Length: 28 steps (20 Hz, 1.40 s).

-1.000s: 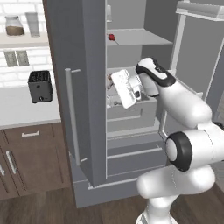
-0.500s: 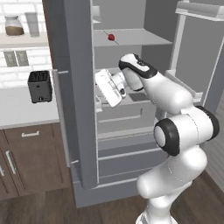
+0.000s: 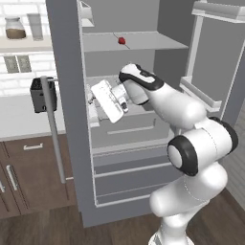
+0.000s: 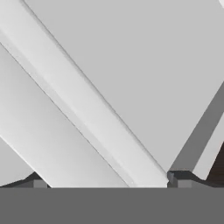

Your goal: Take the strawberry from the fridge and place it on top of the pancake, located on the dining counter.

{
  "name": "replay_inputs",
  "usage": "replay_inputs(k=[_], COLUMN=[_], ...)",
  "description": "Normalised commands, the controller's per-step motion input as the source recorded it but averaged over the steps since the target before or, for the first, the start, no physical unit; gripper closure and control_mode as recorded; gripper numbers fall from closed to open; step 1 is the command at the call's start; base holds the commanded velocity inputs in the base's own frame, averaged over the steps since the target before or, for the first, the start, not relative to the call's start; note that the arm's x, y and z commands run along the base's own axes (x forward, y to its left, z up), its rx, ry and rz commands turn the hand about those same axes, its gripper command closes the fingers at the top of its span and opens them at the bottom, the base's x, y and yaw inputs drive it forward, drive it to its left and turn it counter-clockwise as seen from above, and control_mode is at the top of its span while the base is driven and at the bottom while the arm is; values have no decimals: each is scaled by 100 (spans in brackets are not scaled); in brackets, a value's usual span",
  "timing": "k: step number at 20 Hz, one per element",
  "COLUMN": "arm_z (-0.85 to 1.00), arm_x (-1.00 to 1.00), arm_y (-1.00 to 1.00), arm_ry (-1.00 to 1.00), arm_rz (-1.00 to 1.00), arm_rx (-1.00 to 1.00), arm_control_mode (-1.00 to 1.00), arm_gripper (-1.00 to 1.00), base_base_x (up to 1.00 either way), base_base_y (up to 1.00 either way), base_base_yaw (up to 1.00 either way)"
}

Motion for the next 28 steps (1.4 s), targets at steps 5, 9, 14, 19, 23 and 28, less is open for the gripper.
replay_inputs(k=[5,9,14,19,23,28], arm_z=[0,1,20,12,-3,0], arm_x=[-1,0,2,-5,-57,-100], arm_y=[2,-4,-77,-99,-67,-75], arm_ry=[-7,-11,-22,-27,-44,-52], arm_rz=[0,0,0,1,27,35], arm_rx=[0,0,1,-4,-57,-76], arm_control_mode=[-100,-100,-100,-100,-100,-100], arm_gripper=[-100,-100,-100,-100,-100,-100], base_base_x=[0,0,0,0,0,0], base_base_y=[0,0,0,0,0,0], base_base_yaw=[0,0,0,0,0,0])
